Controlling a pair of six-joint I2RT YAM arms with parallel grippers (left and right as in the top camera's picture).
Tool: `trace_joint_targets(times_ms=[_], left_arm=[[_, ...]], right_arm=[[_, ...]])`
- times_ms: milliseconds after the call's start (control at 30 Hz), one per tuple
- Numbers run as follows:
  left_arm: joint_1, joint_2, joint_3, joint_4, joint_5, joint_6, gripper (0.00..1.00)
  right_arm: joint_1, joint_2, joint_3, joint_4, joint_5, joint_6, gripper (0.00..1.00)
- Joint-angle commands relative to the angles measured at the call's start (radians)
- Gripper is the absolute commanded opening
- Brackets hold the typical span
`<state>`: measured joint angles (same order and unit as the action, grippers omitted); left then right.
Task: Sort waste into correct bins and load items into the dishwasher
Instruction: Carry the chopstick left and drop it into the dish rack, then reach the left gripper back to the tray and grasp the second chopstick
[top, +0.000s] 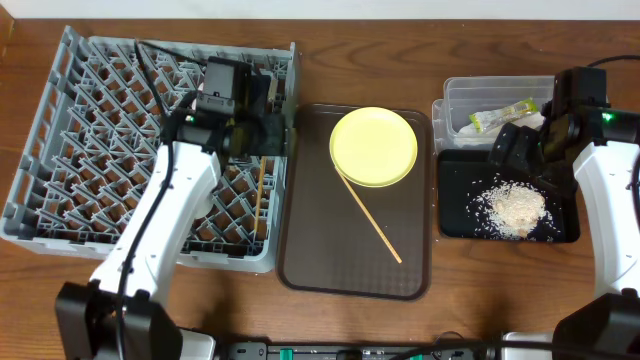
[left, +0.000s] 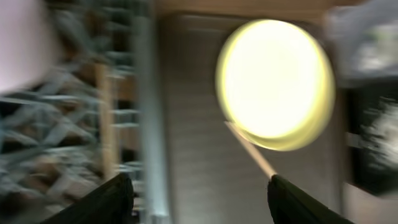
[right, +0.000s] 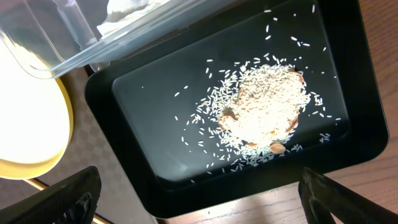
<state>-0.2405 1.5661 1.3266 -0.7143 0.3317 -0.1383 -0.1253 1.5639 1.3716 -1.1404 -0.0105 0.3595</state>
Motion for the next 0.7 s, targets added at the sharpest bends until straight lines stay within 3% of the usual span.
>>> trace_joint_targets(times_ms=[0, 100, 133, 167, 267, 500, 667], left_arm=[[-0.091, 0.004, 0.006, -0.007, 0.129, -0.085, 0.74], [-0.183, 0.033, -0.006, 0.018, 0.12, -0.11, 0.75], [-0.214, 0.047, -0.01, 0.027, 0.094, -0.149, 0.8], [-0.249, 0.065, -0.011, 0.022, 0.028, -0.237, 0.86], [-0.337, 0.123, -0.012, -0.006, -0.133, -0.468, 0.87], [-0.494, 0.303, -0.012, 0.038, -0.168, -0.713, 0.87], [-0.528, 0.401, -0.012, 0.104, -0.169, -0.729, 0.87]], right_arm=[[-0.005, -0.008, 0.003, 0.0, 0.005, -0.001, 0.99], [-0.005, -0.008, 0.003, -0.001, 0.005, -0.001, 0.99], [-0.005, -0.008, 0.003, -0.001, 0.004, -0.001, 0.99], [-0.005, -0.008, 0.003, -0.001, 0.001, -0.001, 0.99], [-0.005, -0.008, 0.003, 0.0, -0.005, -0.001, 0.99], [-0.005, -0.008, 0.003, -0.002, -0.006, -0.001, 0.99], [-0.004, -0.008, 0.003, -0.002, -0.01, -0.001, 0.99]])
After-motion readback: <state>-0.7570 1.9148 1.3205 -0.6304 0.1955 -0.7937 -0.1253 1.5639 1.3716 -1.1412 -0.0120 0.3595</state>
